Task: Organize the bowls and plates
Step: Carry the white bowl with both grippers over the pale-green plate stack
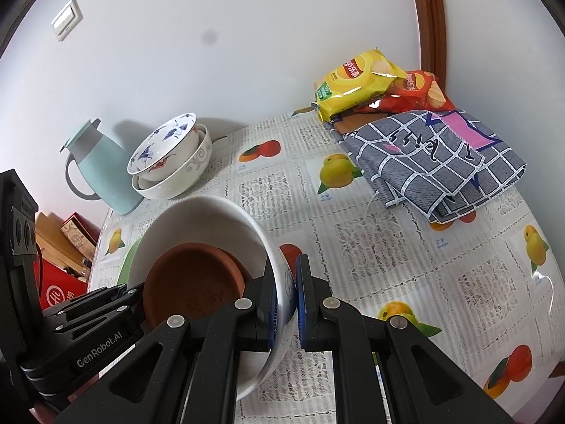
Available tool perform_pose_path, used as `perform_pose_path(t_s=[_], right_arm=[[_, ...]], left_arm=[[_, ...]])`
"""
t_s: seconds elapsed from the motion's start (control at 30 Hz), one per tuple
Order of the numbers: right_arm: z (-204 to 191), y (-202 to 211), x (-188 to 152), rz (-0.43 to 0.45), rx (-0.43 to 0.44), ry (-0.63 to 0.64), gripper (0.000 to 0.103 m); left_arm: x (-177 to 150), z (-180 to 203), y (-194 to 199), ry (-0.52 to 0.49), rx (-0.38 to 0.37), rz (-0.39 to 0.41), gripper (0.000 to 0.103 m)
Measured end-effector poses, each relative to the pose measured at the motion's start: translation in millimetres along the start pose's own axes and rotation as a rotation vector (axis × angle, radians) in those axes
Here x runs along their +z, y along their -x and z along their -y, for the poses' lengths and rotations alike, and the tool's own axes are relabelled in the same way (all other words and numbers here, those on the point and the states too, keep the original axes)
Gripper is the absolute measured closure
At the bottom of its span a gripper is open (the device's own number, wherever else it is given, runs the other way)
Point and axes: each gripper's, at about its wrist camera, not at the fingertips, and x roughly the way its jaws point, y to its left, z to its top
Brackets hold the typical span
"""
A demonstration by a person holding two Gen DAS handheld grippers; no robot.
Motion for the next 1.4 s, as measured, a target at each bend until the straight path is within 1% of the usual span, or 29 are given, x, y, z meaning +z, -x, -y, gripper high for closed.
perform_pose_path(t_s=[0.13,0.7,1.4], right_arm=[[-4.3,-1.4,0.3,-0.002,-0.001,0.004,0.093],[-45.0,-9.5,2.1,-0.002,0.033,0.039,0.093],[-78.8,-16.0,4.3,-0.001,0.077,0.071,0.093]], left_arm=[[0.7,-6.9,2.7,0.006,-0.002,0.003,0.094],[3.9,-43.1,22.1,0.039,0.023,0.030,0.094],[6.0,-70.8,41.6,0.070,0.054,0.059,0.094]])
